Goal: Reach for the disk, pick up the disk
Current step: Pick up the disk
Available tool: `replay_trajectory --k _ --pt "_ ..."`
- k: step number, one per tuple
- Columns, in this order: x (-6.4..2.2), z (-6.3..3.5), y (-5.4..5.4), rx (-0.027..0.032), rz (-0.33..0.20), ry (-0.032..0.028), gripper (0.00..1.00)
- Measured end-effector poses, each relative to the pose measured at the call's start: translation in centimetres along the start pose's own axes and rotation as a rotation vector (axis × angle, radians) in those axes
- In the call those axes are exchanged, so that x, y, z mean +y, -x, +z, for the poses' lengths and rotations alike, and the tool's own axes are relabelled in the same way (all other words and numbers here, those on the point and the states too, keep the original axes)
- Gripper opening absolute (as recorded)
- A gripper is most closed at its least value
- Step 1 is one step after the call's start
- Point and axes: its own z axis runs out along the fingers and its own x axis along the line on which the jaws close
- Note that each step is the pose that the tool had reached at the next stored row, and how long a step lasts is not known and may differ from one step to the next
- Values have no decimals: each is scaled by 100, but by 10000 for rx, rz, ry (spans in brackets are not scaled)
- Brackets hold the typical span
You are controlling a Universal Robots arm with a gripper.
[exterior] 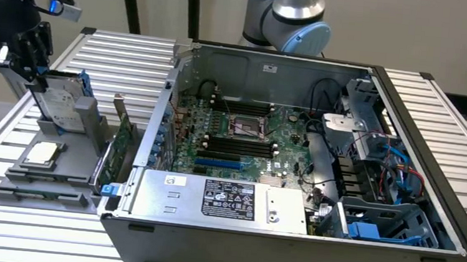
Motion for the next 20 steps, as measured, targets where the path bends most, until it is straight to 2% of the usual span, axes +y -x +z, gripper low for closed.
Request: replay_trajectory --k 2,5,20 --pt "0 3 0 -1 0 -1 38" --pt "0 5 0 0 1 0 33" --pt "0 9 -2 -7 237 -21 33"
